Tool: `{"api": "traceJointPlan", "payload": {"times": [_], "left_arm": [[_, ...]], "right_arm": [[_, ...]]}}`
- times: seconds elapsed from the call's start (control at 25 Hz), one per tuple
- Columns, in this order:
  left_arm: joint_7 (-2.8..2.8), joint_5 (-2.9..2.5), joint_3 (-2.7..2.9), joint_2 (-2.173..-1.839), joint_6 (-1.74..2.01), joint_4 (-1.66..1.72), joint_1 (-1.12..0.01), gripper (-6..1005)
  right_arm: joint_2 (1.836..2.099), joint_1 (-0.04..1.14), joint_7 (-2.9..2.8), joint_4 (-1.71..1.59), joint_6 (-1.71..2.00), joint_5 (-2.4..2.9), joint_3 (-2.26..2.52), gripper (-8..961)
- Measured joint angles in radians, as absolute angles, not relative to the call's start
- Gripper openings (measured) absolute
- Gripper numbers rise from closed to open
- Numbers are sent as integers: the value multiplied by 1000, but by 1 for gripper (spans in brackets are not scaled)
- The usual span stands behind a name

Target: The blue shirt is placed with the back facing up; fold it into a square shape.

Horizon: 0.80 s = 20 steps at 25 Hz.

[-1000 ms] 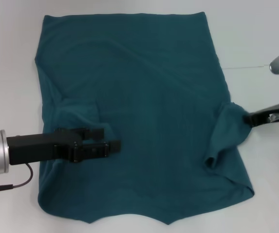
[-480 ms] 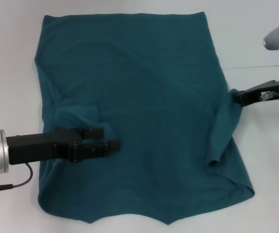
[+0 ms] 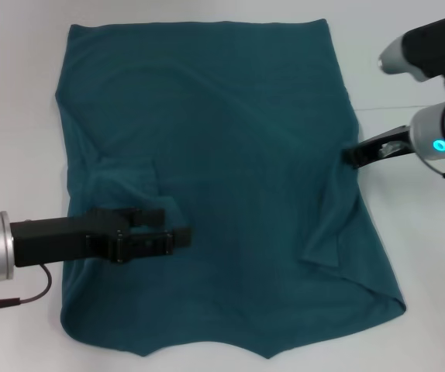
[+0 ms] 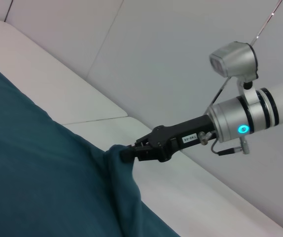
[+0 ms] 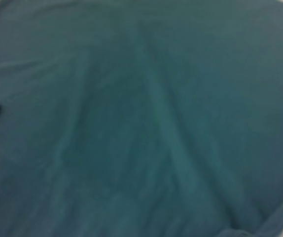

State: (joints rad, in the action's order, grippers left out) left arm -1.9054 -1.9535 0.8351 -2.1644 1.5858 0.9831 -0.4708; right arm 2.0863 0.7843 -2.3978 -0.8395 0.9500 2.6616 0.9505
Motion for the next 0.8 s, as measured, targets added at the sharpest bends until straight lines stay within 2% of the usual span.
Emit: {"api": "traceJointPlan", "payload": {"times": [0.48,0.8], "left_arm": [[-1896,-1953,836,-2164,1574,977,-474,800],[-1884,-1949,836,-2164,1563,968,-474,801]], "right_arm": [[2086,816,-2282,-739,900,2509,954,177],[2086,810,-2282,-738,877,2485,947,538]]}}
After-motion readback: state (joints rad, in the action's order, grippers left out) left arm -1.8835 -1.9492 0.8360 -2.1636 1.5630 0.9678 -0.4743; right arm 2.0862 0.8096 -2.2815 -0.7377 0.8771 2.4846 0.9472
